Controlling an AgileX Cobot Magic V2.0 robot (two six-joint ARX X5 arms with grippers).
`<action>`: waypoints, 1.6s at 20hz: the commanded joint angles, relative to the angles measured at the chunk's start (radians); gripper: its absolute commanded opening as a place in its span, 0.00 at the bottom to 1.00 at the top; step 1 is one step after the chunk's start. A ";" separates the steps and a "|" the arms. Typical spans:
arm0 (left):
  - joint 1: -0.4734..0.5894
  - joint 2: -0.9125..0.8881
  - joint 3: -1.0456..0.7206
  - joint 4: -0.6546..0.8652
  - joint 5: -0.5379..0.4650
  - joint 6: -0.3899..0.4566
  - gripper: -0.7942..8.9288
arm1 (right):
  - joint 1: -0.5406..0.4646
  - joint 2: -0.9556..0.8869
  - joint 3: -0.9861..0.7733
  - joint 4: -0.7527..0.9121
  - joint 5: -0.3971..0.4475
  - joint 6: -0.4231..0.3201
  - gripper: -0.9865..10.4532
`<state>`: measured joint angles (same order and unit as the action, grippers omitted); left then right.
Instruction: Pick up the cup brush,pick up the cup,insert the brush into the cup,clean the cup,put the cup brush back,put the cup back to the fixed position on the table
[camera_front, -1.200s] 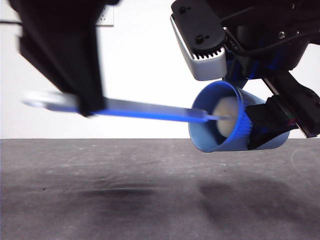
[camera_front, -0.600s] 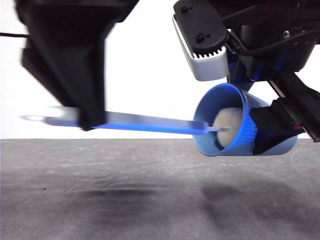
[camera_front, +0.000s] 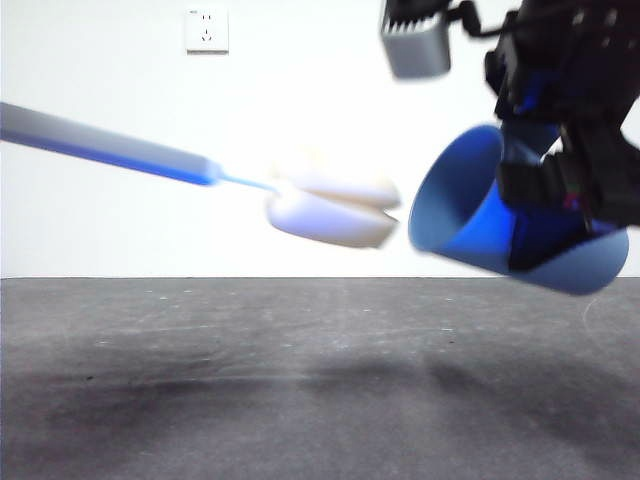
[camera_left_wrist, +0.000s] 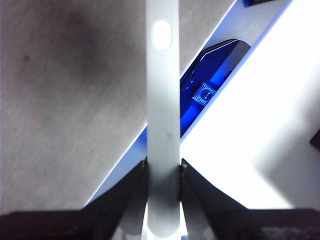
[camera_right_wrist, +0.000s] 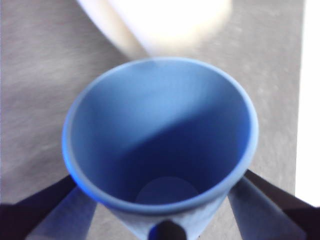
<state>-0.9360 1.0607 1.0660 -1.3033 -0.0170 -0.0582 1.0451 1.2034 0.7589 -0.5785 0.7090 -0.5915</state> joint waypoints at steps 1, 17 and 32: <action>0.002 -0.043 0.003 -0.021 -0.042 -0.035 0.07 | -0.010 -0.049 0.004 0.011 0.009 0.063 0.07; 0.178 0.030 0.000 0.426 -0.262 -0.375 0.07 | -0.050 -0.392 0.186 0.024 -0.086 0.502 0.07; 0.208 0.634 0.000 0.785 -0.236 -0.571 0.07 | -0.049 -0.619 0.241 -0.114 -0.135 0.598 0.07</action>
<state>-0.7326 1.6855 1.0660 -0.5274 -0.2516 -0.6155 0.9943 0.5873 0.9947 -0.7017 0.5751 -0.0151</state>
